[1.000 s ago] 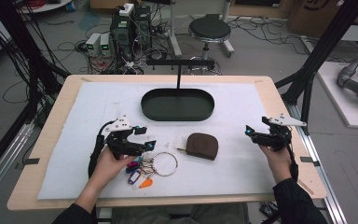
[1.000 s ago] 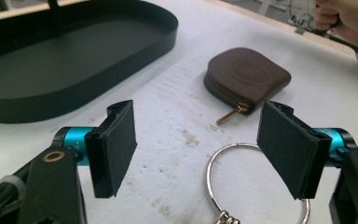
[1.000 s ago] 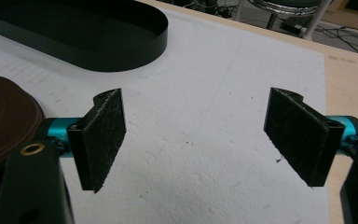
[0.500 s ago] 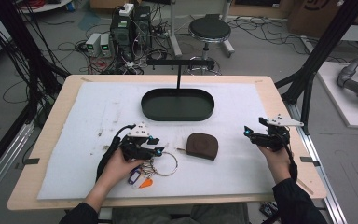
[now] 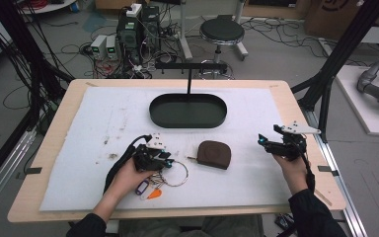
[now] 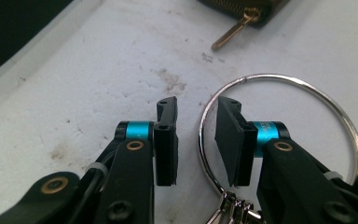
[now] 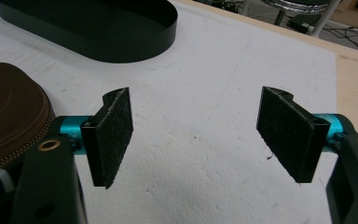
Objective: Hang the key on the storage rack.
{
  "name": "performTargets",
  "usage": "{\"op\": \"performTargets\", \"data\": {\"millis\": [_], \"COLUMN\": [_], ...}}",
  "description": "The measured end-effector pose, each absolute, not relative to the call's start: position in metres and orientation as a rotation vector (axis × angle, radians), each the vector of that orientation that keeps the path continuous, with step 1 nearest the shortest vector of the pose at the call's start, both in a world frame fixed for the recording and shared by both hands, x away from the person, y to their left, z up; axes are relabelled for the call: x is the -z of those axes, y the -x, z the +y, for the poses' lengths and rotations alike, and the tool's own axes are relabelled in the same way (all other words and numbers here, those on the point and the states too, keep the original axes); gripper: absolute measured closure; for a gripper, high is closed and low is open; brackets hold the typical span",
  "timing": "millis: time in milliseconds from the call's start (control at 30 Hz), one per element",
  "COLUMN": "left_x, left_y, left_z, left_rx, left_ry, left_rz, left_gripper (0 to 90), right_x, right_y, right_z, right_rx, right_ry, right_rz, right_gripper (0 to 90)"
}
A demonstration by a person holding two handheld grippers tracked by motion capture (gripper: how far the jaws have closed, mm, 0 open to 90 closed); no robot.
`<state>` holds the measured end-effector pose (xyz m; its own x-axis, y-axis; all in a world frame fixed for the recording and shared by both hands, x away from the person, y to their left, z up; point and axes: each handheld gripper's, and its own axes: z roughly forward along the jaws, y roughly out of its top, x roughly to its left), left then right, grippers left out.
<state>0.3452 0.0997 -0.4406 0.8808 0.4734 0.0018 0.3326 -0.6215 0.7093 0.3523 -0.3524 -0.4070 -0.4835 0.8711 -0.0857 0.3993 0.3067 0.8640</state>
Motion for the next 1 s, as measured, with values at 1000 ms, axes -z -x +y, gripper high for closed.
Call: {"op": "performTargets", "data": {"millis": [1000], "left_x": [0.419], "left_y": [-0.336], "left_z": [0.116], "left_rx": [-0.341], "left_ry": [-2.100], "left_rz": [0.559], "left_gripper": [86.1], "right_x": [0.408], "right_y": [-0.353], "right_z": [-0.350], "right_rx": [-1.103], "right_ry": [-1.114], "right_rz": [2.026], "right_gripper": [27.7]}}
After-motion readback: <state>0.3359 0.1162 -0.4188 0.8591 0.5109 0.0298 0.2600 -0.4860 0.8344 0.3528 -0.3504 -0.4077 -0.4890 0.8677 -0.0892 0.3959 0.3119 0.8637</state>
